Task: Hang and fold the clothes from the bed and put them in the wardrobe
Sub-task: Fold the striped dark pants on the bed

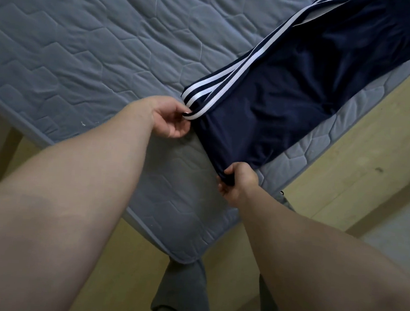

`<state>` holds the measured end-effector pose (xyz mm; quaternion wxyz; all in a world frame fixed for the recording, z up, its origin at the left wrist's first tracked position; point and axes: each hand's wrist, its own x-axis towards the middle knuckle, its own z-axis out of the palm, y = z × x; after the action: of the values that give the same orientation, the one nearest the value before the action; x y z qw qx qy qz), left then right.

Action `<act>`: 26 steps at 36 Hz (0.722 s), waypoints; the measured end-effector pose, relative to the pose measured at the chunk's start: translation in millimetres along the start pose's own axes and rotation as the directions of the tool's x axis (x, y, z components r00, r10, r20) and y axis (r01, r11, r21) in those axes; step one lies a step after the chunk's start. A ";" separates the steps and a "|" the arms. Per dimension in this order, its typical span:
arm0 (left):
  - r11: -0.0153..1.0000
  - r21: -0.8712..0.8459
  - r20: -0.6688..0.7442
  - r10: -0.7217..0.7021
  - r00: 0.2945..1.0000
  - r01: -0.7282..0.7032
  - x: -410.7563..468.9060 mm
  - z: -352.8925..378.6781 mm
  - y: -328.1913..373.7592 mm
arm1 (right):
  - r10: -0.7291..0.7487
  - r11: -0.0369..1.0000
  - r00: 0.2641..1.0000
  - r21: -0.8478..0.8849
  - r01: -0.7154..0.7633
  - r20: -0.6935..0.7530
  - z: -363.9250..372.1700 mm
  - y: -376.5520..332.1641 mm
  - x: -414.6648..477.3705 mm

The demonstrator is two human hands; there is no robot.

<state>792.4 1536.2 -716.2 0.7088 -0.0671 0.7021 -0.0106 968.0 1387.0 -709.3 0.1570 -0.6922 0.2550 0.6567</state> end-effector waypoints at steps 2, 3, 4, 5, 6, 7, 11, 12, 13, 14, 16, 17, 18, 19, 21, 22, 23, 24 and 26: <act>0.999 -0.030 -0.044 0.025 0.999 -0.027 -2.9 -4.9 8.0 | -0.009 1.000 1.000 -0.014 0.009 -0.021 -1.4 -1.6 0.1; 0.998 -0.048 -0.070 0.045 0.997 -0.048 -3.1 -7.2 12.9 | -0.012 1.000 1.000 -0.026 0.011 -0.025 -2.1 -2.0 0.3; 0.996 -0.059 -0.096 0.063 0.993 -0.069 -3.2 -8.9 17.8 | -0.014 0.999 1.000 -0.039 0.013 -0.023 -2.2 -2.5 0.5; 0.994 -0.066 -0.117 0.077 0.990 -0.085 -2.7 -9.8 22.5 | -0.016 0.999 1.000 -0.052 0.015 -0.017 -1.7 -2.8 0.7; 0.992 -0.076 -0.139 0.087 0.987 -0.098 -2.0 -9.9 26.7 | -0.017 0.998 1.000 -0.065 0.017 -0.007 -0.5 -3.2 1.0; 0.989 -0.100 -0.163 0.096 0.982 -0.113 -1.7 -8.7 29.6 | -0.018 0.997 1.000 -0.077 0.018 0.002 1.5 -3.8 1.3; 0.954 -0.206 -0.272 0.158 0.949 -0.217 -5.4 8.1 27.2 | 0.016 0.990 0.999 -0.140 -0.012 0.029 9.3 -6.7 2.1; 0.940 -0.231 -0.292 0.180 0.939 -0.252 -4.2 13.1 25.3 | 0.037 0.985 0.999 -0.167 -0.029 0.041 10.1 -7.7 2.3; 0.921 -0.266 -0.312 0.196 0.930 -0.284 -2.1 17.8 24.1 | 0.054 0.979 0.997 -0.198 -0.043 0.049 10.0 -8.8 2.5; 0.909 -0.290 -0.337 0.195 0.921 -0.299 -1.1 21.8 24.3 | 0.065 0.972 0.997 -0.229 -0.052 0.052 9.7 -9.9 3.6; 0.935 -0.229 -0.389 0.167 0.906 -0.271 -1.0 27.0 27.6 | 0.064 0.959 0.997 -0.281 -0.048 0.045 7.9 -12.6 6.3; 0.960 -0.158 -0.410 0.149 0.900 -0.231 -2.4 27.4 30.3 | 0.057 0.953 0.998 -0.301 -0.043 0.039 6.7 -14.2 7.4; 0.979 -0.076 -0.412 0.142 0.900 -0.189 -4.5 26.5 33.3 | 0.053 0.947 0.998 -0.318 -0.039 0.034 5.6 -15.7 8.3; 0.989 0.003 -0.399 0.139 0.906 -0.150 -5.5 24.5 36.6 | 0.053 0.942 0.998 -0.334 -0.040 0.032 4.4 -17.1 8.7; 0.984 0.157 -0.365 0.133 0.921 -0.080 -7.7 19.0 41.4 | 0.063 0.928 0.997 -0.370 -0.046 0.034 3.2 -19.6 9.3; 0.974 0.219 -0.351 0.133 0.927 -0.057 -7.5 15.1 42.9 | 0.067 0.923 0.997 -0.382 -0.049 0.033 2.9 -20.4 9.9; 0.961 0.273 -0.343 0.132 0.930 -0.036 -9.1 11.2 43.8 | 0.069 0.920 0.997 -0.389 -0.051 0.032 2.9 -20.7 10.2; 0.950 0.310 -0.343 0.137 0.929 -0.026 -9.1 6.9 45.2 | 0.074 0.919 0.997 -0.391 -0.056 0.033 3.5 -20.7 10.7; 0.941 0.332 -0.346 0.185 0.920 -0.064 -10.0 2.0 47.7 | 0.092 0.922 0.995 -0.383 -0.065 0.051 7.0 -20.4 10.4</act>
<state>790.5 1584.8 -711.5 0.5637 0.0952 0.8156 -0.0894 973.7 1406.2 -722.6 0.0018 -0.6762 0.1448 0.7224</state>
